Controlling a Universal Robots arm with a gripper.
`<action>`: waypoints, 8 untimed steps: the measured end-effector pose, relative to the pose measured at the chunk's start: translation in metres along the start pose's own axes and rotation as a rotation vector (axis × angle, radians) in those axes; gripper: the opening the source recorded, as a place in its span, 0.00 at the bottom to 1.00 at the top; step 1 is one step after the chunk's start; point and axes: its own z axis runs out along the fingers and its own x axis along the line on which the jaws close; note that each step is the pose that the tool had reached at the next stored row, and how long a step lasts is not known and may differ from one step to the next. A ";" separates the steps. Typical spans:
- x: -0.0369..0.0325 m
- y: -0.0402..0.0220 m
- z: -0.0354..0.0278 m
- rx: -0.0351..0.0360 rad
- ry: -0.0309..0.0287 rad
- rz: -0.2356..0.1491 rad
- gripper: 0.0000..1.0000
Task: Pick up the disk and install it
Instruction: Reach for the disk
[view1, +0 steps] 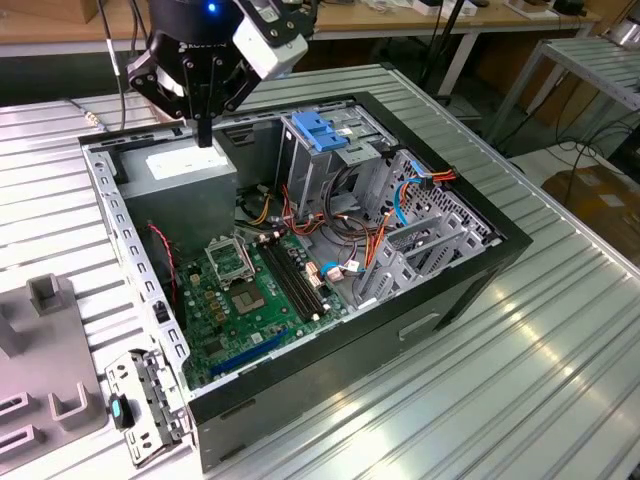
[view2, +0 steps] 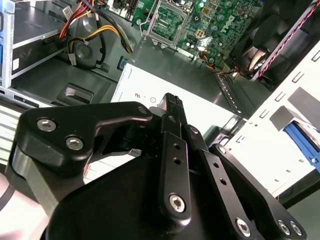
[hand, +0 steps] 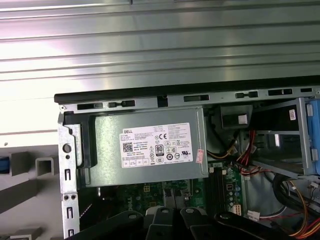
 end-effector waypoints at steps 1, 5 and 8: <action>0.0003 0.0000 0.0000 0.0000 0.0002 0.000 0.11; 0.0015 -0.0001 0.0001 0.0001 0.0010 0.000 0.11; 0.0025 -0.0002 0.0001 0.0002 0.0017 0.000 0.11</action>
